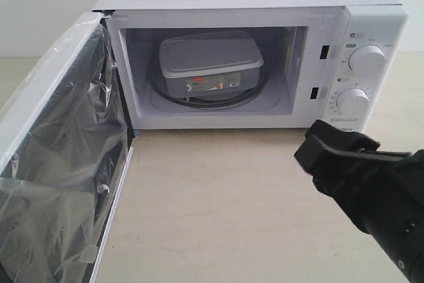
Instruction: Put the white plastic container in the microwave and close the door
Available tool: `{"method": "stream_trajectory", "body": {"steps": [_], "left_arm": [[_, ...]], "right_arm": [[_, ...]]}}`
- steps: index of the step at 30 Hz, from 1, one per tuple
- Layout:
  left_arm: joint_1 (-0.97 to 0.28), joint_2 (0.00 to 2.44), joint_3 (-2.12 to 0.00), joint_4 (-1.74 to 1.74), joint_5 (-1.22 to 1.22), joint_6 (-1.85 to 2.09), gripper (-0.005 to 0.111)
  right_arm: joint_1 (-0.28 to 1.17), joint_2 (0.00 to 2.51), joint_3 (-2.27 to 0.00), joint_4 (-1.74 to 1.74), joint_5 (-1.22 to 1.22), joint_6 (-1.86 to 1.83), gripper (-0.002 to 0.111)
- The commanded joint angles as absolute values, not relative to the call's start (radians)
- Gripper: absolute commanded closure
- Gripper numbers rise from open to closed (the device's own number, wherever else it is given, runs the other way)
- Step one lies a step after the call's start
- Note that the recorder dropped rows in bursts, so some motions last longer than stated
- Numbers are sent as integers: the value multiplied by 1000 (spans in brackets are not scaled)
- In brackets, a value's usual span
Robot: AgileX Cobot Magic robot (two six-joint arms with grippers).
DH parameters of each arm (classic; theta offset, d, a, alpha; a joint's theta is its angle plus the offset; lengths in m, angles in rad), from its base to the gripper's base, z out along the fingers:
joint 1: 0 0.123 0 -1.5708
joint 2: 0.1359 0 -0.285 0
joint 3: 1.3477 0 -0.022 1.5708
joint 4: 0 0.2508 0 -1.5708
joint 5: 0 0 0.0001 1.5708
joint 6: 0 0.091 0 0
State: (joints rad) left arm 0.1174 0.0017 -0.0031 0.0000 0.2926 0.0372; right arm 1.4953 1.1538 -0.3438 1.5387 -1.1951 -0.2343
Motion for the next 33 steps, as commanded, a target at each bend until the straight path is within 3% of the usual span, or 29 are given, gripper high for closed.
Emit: {"method": "stream_trajectory", "body": {"steps": [1, 9, 14, 20, 33], "left_arm": [[115, 0, 0, -9, 289, 30, 102], [118, 0, 0, -9, 289, 30, 102], [118, 0, 0, -9, 289, 30, 102], [118, 0, 0, -9, 289, 30, 102], [118, 0, 0, -9, 289, 30, 102]], "right_arm": [[1496, 1150, -344, 1530, -1144, -626, 62], [1494, 1150, -468, 1744, -1089, -1462, 63], [1480, 1150, -571, 1744, -1128, -1675, 63], [1321, 1150, -650, 1744, -1124, -1954, 63], [1047, 1110, -766, 1744, -832, -1882, 63]]}}
